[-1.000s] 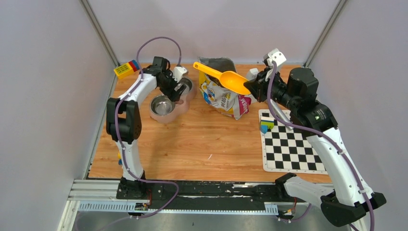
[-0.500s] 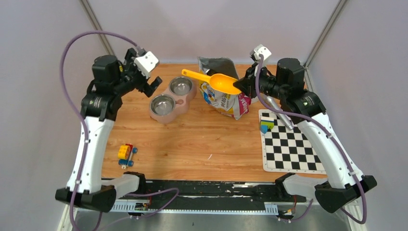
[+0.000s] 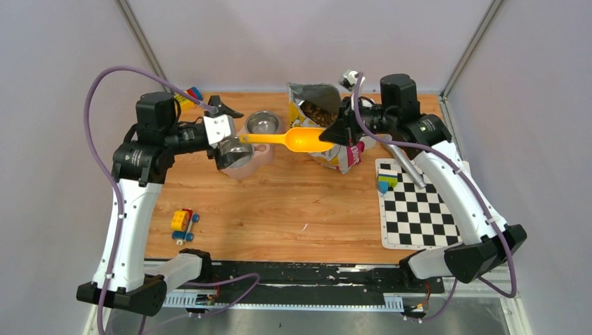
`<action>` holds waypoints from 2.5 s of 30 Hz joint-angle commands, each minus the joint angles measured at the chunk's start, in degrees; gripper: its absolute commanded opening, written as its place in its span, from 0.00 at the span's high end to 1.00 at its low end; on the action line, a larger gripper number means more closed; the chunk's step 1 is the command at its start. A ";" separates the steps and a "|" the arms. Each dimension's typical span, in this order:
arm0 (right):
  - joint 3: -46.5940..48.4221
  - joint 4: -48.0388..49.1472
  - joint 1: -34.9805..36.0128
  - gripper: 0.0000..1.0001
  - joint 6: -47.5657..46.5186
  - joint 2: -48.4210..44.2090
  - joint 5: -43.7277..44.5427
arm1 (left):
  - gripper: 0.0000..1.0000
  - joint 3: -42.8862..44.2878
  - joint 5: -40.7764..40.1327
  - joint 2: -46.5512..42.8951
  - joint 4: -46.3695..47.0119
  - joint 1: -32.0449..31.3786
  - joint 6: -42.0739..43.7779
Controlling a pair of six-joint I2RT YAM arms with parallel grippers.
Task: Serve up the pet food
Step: Adjust the spatula.
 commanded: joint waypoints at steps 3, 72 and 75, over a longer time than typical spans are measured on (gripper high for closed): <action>1.81 0.01 -0.10 1.00 4.41 2.23 -15.06 | 0.00 0.26 10.39 2.70 -5.72 -3.75 6.09; -3.44 8.15 -1.93 1.00 10.47 5.67 -20.90 | 0.20 -6.76 4.04 4.34 1.62 -9.44 -1.03; -3.99 7.81 -2.02 1.00 9.90 4.56 -21.17 | 0.19 -6.75 3.22 4.27 1.09 -9.42 -0.51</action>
